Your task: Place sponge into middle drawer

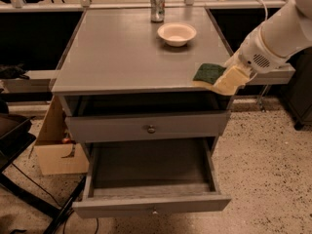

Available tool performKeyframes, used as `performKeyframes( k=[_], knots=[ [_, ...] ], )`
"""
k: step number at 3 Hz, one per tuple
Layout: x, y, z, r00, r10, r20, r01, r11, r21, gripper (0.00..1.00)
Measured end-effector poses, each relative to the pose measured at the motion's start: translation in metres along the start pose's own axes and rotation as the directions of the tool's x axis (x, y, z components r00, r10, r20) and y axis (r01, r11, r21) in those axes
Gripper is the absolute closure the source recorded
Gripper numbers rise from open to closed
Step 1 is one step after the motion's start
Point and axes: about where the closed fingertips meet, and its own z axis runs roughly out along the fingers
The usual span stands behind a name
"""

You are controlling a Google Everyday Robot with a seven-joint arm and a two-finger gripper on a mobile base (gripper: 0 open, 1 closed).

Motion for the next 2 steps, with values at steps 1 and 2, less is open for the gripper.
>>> performKeyframes(
  k=[1, 2],
  knots=[
    [0.062, 0.053, 0.001, 1.000, 0.001, -0.002, -0.001, 1.0000, 0.004, 1.00],
    [0.122, 0.084, 0.060, 0.999, 0.044, -0.005, -0.044, 0.9989, -0.016, 1.00]
  ],
)
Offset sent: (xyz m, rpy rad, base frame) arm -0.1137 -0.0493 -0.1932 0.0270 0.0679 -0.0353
